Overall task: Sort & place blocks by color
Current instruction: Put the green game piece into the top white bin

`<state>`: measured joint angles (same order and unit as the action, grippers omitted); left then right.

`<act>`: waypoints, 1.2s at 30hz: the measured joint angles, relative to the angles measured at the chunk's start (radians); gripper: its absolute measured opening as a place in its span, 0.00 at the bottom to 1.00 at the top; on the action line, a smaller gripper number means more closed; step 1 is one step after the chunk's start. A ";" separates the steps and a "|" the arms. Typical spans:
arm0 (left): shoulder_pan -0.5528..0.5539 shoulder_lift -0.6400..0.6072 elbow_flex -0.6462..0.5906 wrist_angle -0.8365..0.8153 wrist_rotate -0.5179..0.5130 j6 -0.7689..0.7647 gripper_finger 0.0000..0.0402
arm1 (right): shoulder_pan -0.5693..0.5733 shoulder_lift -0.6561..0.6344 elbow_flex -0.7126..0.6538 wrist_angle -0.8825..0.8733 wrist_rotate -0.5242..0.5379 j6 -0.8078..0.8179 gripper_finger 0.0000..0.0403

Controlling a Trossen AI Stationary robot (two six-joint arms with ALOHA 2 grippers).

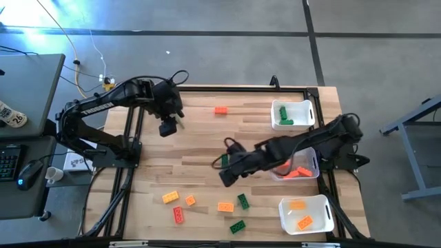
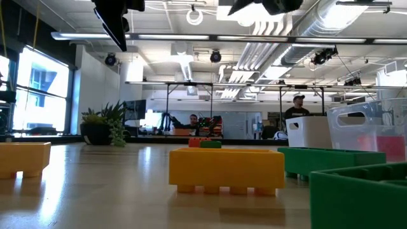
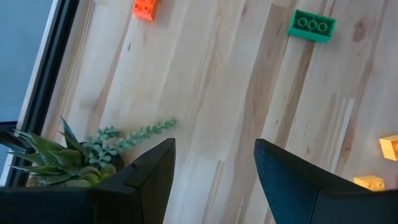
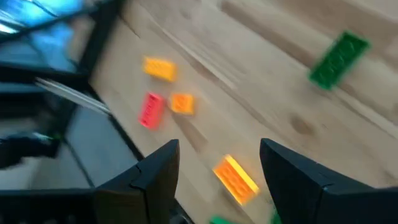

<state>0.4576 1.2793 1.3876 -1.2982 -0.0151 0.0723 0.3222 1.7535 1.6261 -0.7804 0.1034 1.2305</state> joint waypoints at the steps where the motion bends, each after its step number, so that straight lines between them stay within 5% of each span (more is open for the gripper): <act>1: 0.004 0.000 0.000 0.000 0.000 0.008 0.51 | 0.002 0.021 0.020 -0.034 -0.020 0.000 0.52; 9: 0.034 0.000 0.000 0.001 0.003 0.030 0.51 | 0.033 0.138 0.060 -0.161 -0.134 0.070 0.52; 23: 0.047 0.000 0.000 0.002 0.003 0.037 0.51 | 0.119 0.227 0.060 -0.239 -0.082 0.317 0.52; 36: 0.047 0.001 0.000 0.002 0.003 0.036 0.51 | 0.145 0.320 0.059 -0.224 -0.096 0.344 0.52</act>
<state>0.5045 1.2800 1.3876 -1.2964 -0.0120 0.1083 0.4675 2.0739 1.6855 -1.0040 0.0077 1.5742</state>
